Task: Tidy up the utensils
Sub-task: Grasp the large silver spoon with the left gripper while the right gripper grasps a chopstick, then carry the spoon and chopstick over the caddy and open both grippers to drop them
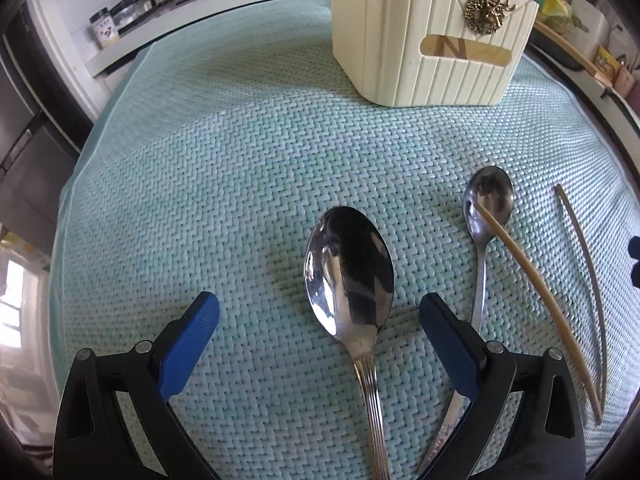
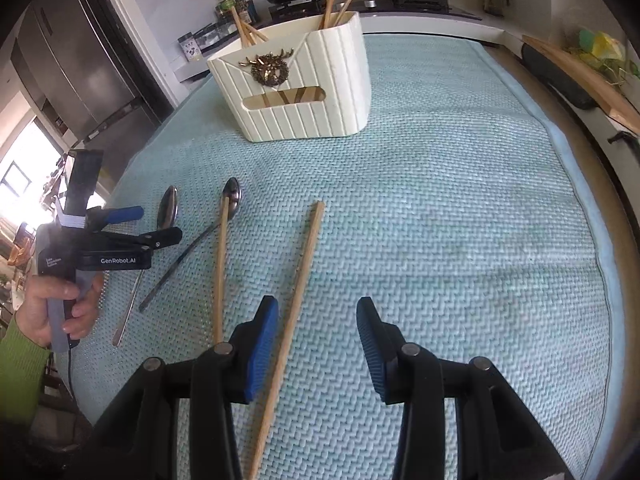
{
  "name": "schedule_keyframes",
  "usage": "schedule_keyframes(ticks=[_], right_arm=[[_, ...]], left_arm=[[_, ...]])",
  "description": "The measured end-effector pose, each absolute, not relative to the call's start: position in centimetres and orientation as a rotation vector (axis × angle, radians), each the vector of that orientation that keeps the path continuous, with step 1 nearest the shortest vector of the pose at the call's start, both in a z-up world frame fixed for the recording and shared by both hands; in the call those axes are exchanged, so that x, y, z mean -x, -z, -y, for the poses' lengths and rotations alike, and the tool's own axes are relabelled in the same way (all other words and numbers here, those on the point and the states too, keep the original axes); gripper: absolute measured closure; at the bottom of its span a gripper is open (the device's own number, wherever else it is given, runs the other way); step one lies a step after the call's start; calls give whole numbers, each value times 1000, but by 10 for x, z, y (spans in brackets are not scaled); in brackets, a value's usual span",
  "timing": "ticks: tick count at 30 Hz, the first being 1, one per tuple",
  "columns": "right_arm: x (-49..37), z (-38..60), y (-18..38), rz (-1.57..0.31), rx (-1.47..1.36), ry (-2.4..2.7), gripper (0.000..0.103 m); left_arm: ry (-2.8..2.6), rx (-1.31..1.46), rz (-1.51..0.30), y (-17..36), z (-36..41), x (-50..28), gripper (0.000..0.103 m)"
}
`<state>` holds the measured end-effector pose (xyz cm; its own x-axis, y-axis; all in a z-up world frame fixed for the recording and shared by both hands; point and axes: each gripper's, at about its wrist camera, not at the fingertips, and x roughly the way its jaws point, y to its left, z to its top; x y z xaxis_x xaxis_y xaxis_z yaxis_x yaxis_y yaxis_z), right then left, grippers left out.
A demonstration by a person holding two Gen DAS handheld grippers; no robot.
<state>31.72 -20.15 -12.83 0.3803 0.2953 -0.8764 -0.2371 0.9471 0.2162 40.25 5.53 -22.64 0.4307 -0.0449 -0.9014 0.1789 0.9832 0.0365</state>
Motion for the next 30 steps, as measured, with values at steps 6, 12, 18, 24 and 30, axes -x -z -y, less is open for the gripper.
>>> schedule_keyframes(ticks=[6, 12, 18, 24, 30], right_arm=[[-371, 166, 156, -1249, 17, -350, 61], [-385, 143, 165, -1264, 76, -288, 73], [-392, 149, 163, -1250, -15, -277, 96], [-369, 169, 118, -1121, -108, -332, 96], [-335, 176, 57, -970, -97, -372, 96]], left_arm=[[151, -80, -1154, 224, -67, -418, 23], [173, -102, -1152, 220, -62, -422, 60], [173, -68, -1153, 216, -57, -406, 61], [176, -24, -1076, 182, -66, -381, 61], [187, 19, -945, 121, -78, -349, 61]])
